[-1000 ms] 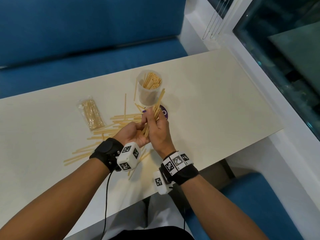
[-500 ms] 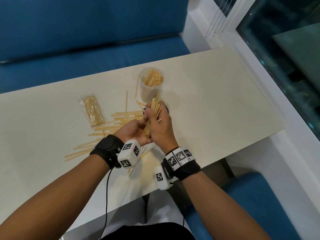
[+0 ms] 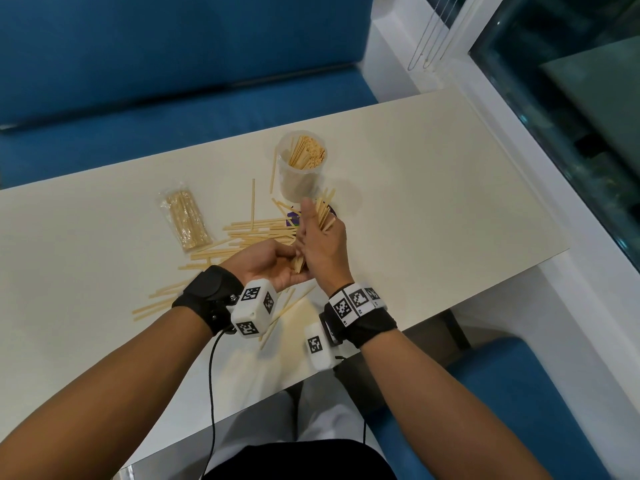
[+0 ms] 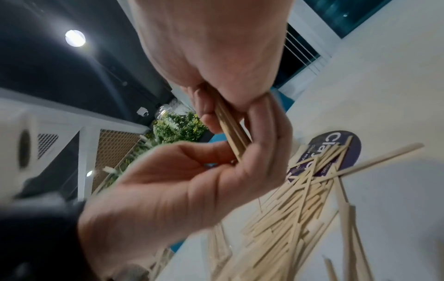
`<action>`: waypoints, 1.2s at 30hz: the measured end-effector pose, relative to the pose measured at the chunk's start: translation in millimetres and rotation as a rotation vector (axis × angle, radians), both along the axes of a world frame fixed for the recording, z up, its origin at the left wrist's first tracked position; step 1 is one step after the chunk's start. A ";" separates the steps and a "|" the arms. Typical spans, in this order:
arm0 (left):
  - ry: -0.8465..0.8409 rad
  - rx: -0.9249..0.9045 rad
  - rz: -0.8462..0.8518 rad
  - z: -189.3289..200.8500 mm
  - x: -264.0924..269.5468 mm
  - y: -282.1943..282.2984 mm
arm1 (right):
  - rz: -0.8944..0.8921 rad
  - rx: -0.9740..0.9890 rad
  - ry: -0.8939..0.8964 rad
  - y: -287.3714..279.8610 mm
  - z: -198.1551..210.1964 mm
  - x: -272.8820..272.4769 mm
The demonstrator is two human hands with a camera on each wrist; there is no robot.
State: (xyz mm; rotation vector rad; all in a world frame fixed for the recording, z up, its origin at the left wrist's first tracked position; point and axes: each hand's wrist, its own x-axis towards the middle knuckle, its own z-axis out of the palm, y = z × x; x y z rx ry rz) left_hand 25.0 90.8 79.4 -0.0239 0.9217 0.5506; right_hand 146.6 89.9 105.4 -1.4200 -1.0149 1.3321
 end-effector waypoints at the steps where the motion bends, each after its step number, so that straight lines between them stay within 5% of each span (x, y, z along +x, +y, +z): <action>1: -0.003 0.004 -0.023 -0.9 -3.1 0.6 | -0.027 -0.037 0.045 2.8 2.1 0.3; 8: 0.428 0.196 -0.106 -17.9 -34.9 10.5 | -0.249 -0.264 0.201 10.8 -20.3 28.2; 14: 0.858 0.393 -0.521 -42.2 -40.8 -11.5 | -0.204 -0.730 0.080 -38.6 -75.3 39.8; 17: 0.963 0.435 -0.653 -49.0 -39.3 -20.0 | -0.169 -0.848 0.182 -59.9 -88.3 40.4; 27: 0.862 0.500 -0.493 -64.5 -29.8 -28.2 | -0.212 -0.759 0.341 -51.5 -95.8 16.2; 36: 1.419 0.873 -0.969 -94.5 -14.6 -53.2 | -0.297 -0.663 0.154 -49.9 -103.9 34.3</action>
